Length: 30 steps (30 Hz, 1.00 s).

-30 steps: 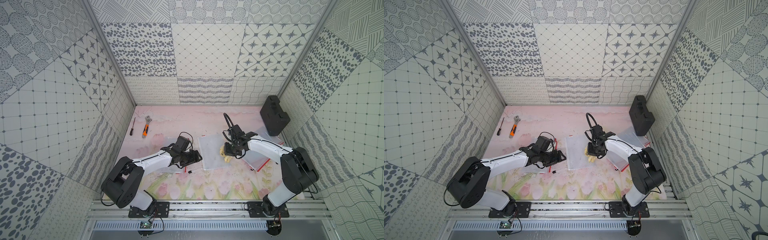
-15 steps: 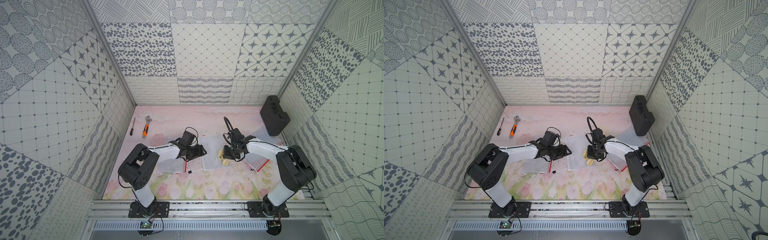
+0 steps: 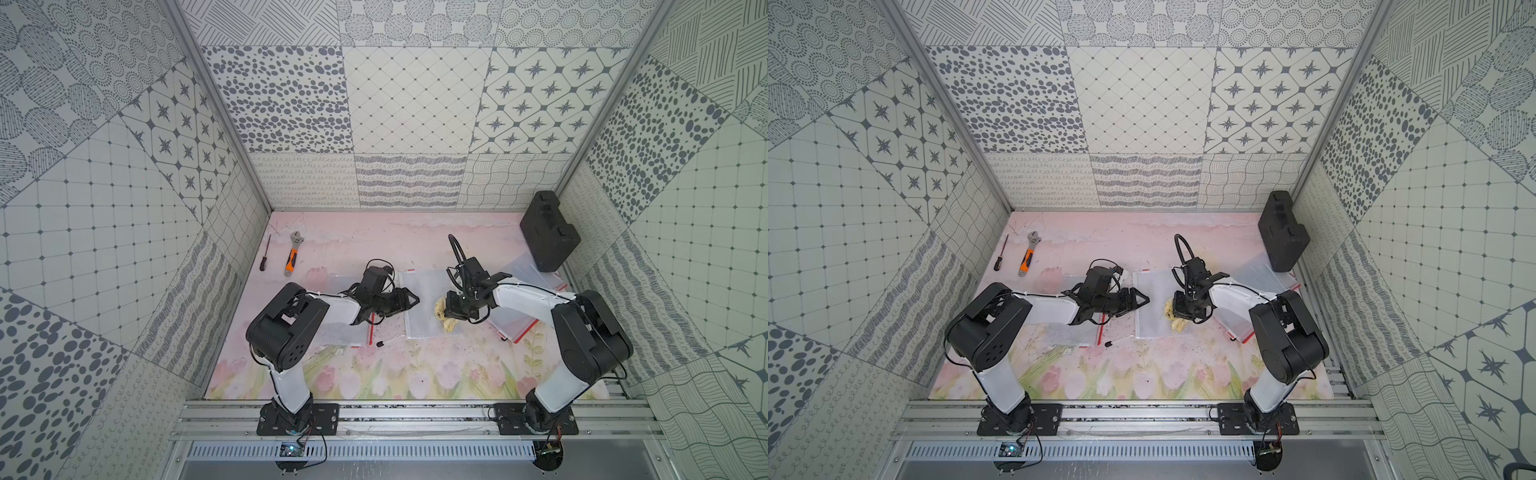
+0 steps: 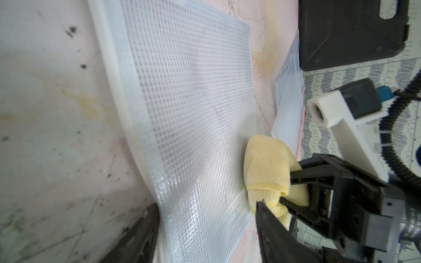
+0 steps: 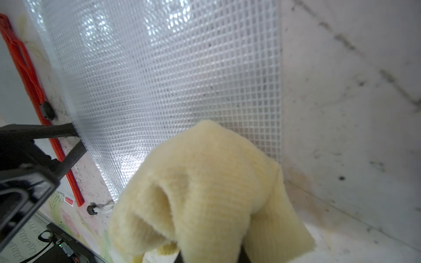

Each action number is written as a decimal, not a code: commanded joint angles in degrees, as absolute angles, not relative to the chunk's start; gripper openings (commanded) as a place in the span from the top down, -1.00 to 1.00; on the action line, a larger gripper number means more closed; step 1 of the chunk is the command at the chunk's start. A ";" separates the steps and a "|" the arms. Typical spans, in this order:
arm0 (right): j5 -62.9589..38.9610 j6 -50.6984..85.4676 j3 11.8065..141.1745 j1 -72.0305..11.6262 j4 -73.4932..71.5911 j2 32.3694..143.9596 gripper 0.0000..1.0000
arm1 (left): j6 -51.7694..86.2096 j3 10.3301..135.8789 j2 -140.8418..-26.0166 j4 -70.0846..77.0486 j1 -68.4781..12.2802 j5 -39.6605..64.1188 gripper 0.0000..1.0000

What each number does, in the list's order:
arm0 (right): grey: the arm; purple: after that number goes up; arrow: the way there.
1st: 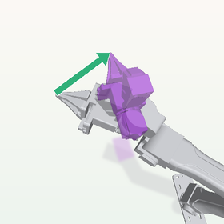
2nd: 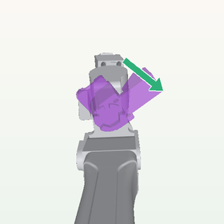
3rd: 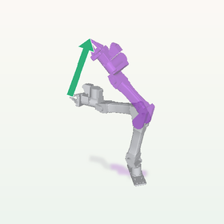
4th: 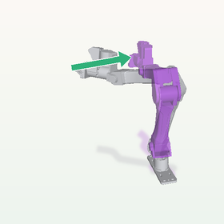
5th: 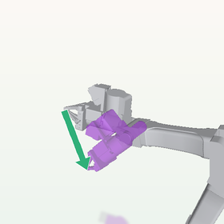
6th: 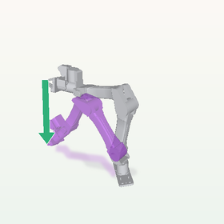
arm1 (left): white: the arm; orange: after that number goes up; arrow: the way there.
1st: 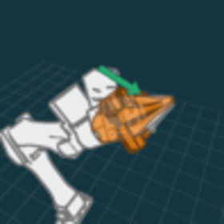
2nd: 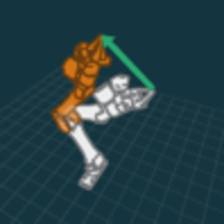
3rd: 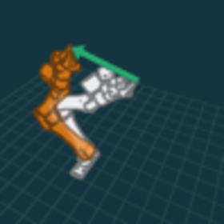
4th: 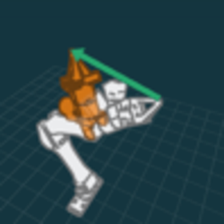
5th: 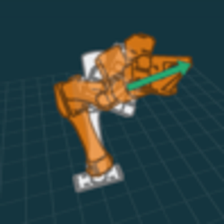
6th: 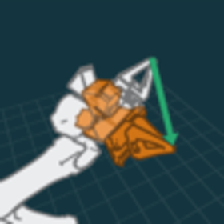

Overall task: Wipe the document bag
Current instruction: Wipe the dirt from the document bag.

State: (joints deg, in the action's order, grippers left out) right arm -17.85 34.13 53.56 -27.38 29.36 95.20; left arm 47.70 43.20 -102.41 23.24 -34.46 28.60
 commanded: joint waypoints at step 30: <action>-18.26 34.58 54.75 -29.41 28.87 97.71 1.00 | 50.03 40.54 -95.00 18.72 -35.77 32.56 0.31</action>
State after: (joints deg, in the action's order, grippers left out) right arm -18.24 34.30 53.91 -28.91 28.93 96.05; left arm 55.09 39.97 -97.03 27.90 -35.27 34.50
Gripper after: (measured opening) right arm 0.128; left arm 0.384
